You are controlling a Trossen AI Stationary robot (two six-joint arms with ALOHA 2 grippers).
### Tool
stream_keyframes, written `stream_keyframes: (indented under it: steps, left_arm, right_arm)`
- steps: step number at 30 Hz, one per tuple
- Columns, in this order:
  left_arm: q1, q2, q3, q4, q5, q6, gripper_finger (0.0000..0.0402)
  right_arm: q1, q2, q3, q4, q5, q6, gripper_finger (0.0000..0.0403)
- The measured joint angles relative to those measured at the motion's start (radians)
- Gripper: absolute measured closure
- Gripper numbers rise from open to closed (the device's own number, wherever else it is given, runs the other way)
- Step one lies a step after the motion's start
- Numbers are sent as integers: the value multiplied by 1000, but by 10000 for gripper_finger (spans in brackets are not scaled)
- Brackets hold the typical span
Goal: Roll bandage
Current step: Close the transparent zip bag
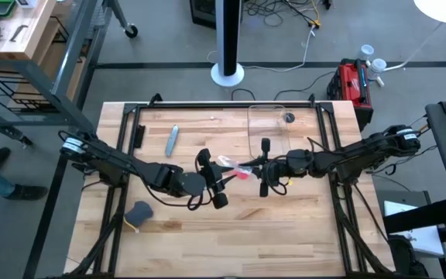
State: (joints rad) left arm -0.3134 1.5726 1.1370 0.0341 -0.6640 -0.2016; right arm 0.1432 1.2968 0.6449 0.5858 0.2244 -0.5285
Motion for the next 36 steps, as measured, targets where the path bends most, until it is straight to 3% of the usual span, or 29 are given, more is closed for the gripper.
stream_keyframes:
  steps: [12, 36]
  left_arm:
    - [0, 0, 0, 2, 2, -3, 323]
    - [0, 27, 0, 8, 3, -26, 301]
  right_arm:
    - [0, 0, 0, -1, 0, -6, 403]
    - [0, 0, -1, -3, 0, -6, 403]
